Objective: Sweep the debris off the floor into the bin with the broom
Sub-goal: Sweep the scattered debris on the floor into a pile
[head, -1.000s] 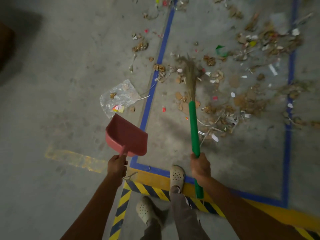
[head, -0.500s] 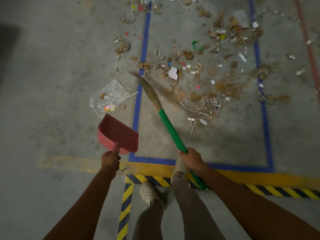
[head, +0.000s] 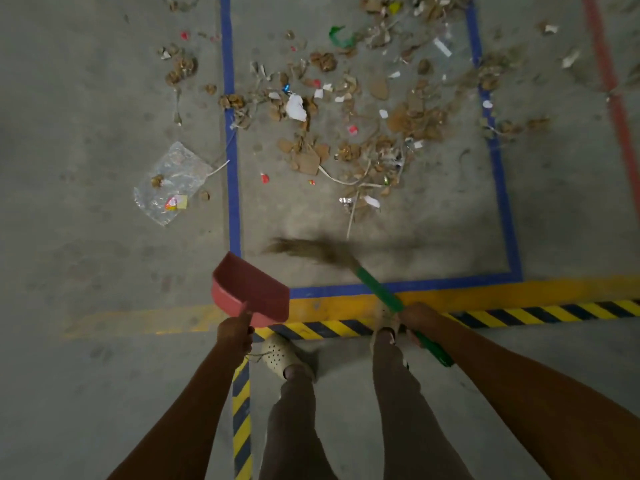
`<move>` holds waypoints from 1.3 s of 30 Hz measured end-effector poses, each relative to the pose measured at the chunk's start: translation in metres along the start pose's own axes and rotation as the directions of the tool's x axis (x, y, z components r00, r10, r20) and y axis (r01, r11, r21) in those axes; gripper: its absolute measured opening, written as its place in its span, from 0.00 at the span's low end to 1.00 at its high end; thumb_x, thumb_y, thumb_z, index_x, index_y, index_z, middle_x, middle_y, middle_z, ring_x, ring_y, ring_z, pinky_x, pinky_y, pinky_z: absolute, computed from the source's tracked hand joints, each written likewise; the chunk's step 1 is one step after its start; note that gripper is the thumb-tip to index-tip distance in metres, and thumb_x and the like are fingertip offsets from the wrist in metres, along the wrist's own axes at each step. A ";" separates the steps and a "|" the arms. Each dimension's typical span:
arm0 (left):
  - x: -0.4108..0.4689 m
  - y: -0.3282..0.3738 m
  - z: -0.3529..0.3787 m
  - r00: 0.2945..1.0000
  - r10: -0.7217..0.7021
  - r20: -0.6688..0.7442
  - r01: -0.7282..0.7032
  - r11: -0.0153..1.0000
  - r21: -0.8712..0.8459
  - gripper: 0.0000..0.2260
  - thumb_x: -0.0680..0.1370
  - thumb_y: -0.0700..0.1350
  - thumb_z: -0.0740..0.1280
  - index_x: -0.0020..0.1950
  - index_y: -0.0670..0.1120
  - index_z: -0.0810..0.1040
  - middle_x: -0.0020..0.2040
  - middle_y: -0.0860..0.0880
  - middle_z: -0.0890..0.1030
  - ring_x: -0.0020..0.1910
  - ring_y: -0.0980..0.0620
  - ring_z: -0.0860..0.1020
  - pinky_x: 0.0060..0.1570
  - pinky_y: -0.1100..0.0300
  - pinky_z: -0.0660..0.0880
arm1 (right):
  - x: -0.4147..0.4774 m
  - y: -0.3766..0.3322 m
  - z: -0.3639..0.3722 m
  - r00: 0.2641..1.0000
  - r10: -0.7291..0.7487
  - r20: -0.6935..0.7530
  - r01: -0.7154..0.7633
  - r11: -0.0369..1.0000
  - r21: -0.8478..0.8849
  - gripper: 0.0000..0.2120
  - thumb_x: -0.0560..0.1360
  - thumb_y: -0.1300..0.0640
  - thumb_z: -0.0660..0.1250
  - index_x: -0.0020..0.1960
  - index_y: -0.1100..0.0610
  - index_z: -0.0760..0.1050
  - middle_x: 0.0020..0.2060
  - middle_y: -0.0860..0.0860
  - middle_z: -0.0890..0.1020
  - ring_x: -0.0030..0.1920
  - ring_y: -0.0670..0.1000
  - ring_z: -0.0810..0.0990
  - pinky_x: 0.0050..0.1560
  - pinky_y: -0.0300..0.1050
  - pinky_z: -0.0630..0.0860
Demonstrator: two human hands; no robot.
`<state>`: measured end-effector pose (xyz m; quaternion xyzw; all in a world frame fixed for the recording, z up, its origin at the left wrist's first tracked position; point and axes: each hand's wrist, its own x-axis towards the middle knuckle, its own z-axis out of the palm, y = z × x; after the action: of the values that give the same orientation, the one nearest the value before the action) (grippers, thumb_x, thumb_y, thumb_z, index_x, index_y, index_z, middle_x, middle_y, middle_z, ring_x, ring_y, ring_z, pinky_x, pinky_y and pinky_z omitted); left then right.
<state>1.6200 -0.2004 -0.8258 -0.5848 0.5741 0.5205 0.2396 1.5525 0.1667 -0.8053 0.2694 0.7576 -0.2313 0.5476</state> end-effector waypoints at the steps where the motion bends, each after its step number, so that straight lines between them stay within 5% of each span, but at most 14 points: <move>1: -0.001 0.001 0.020 1.000 0.012 0.009 -0.012 1.000 0.002 0.19 0.78 0.55 0.70 0.42 0.39 0.75 0.33 0.43 0.70 0.18 0.53 0.63 0.22 0.65 0.60 | 0.009 0.005 -0.019 0.999 -0.006 -0.035 0.006 1.000 0.007 0.11 0.80 0.59 0.62 0.38 0.53 0.69 0.33 0.50 0.72 0.31 0.47 0.70 0.35 0.41 0.72; 4: -0.016 0.023 0.078 0.998 0.027 0.049 -0.028 0.999 0.018 0.21 0.77 0.57 0.71 0.42 0.40 0.74 0.34 0.44 0.71 0.21 0.52 0.62 0.24 0.63 0.59 | 0.035 0.012 -0.077 0.990 -0.023 -0.136 0.038 0.993 0.114 0.18 0.83 0.59 0.57 0.34 0.51 0.63 0.34 0.48 0.67 0.32 0.44 0.65 0.34 0.33 0.65; 9: -0.030 0.060 0.162 0.991 0.093 0.100 -0.095 0.995 0.022 0.17 0.79 0.56 0.68 0.43 0.43 0.74 0.32 0.46 0.70 0.20 0.55 0.61 0.22 0.65 0.57 | 0.069 0.025 -0.153 0.929 0.006 -0.370 0.093 0.964 0.250 0.16 0.81 0.51 0.62 0.48 0.65 0.75 0.30 0.55 0.74 0.28 0.54 0.73 0.28 0.43 0.69; 15: -0.045 0.092 0.208 0.985 0.146 0.095 -0.144 0.989 -0.032 0.16 0.80 0.54 0.67 0.48 0.41 0.74 0.34 0.46 0.69 0.17 0.56 0.60 0.20 0.67 0.57 | 0.059 0.039 -0.192 0.869 -0.126 -0.478 0.246 0.949 0.198 0.13 0.82 0.49 0.60 0.51 0.59 0.72 0.36 0.53 0.75 0.33 0.53 0.76 0.30 0.44 0.70; 23: -0.058 0.078 0.216 0.996 0.077 0.051 -0.077 0.997 -0.012 0.15 0.81 0.53 0.67 0.41 0.43 0.72 0.32 0.46 0.69 0.16 0.56 0.60 0.19 0.69 0.57 | 0.049 0.076 -0.171 0.952 -0.242 -0.189 0.249 0.968 0.014 0.13 0.81 0.48 0.62 0.45 0.56 0.70 0.33 0.51 0.71 0.33 0.49 0.70 0.30 0.43 0.63; 27: -0.056 0.062 0.224 0.998 0.007 0.068 -0.007 1.000 0.000 0.11 0.81 0.52 0.67 0.46 0.44 0.74 0.33 0.45 0.69 0.16 0.56 0.60 0.18 0.69 0.57 | 0.062 0.090 -0.165 0.992 -0.123 -0.039 0.117 0.984 -0.134 0.22 0.82 0.50 0.61 0.32 0.55 0.63 0.23 0.51 0.65 0.25 0.49 0.63 0.28 0.43 0.59; 30: -0.056 0.060 0.233 0.996 -0.010 0.084 0.009 1.000 0.013 0.18 0.80 0.54 0.67 0.38 0.43 0.70 0.32 0.46 0.68 0.16 0.56 0.59 0.18 0.69 0.56 | 0.072 0.094 -0.177 1.000 -0.007 -0.003 0.006 0.984 -0.176 0.22 0.83 0.53 0.58 0.31 0.57 0.66 0.21 0.53 0.68 0.24 0.49 0.66 0.28 0.43 0.62; 34: -0.060 0.071 0.245 0.995 0.017 0.097 -0.018 1.000 0.014 0.19 0.81 0.53 0.67 0.37 0.43 0.68 0.32 0.45 0.68 0.16 0.56 0.59 0.19 0.68 0.56 | 0.089 0.092 -0.198 0.982 0.049 -0.182 -0.049 0.999 0.005 0.20 0.84 0.54 0.56 0.34 0.58 0.64 0.30 0.53 0.68 0.29 0.50 0.67 0.30 0.44 0.66; 39: -0.060 0.090 0.246 0.992 0.069 0.101 -0.067 0.997 -0.026 0.17 0.80 0.53 0.69 0.39 0.43 0.70 0.34 0.45 0.68 0.17 0.57 0.60 0.18 0.66 0.55 | 0.096 0.069 -0.220 0.925 0.122 -0.361 0.045 0.906 0.421 0.23 0.81 0.46 0.62 0.50 0.68 0.77 0.33 0.58 0.78 0.32 0.58 0.78 0.32 0.46 0.75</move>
<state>1.4671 0.0205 -0.8288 -0.5403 0.5749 0.5639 0.2440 1.4183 0.3749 -0.8366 0.4359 0.7755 -0.3218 0.3242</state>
